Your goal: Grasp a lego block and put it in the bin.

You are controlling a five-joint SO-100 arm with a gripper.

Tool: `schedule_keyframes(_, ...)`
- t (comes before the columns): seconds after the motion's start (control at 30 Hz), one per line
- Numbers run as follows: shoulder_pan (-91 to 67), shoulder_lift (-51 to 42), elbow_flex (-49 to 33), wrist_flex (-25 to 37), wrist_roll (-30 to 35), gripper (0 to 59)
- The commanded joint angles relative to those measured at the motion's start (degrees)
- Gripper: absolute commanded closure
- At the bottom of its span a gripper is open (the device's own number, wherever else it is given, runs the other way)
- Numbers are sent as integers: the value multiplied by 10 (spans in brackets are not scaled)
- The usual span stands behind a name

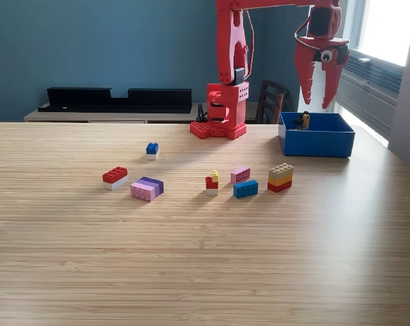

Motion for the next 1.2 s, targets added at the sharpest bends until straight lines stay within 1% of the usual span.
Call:
schedule_keyframes(0.03,112,40,-42,8,-8,585)
schedule_keyframes(0.37,345,40,-48,7,-45,585)
schedule_keyframes(0.6,454,40,-47,5,-69,585)
schedule_keyframes(0.83,527,40,-50,0,-101,585)
schedule_keyframes(1.2,588,40,-52,-21,-120,585)
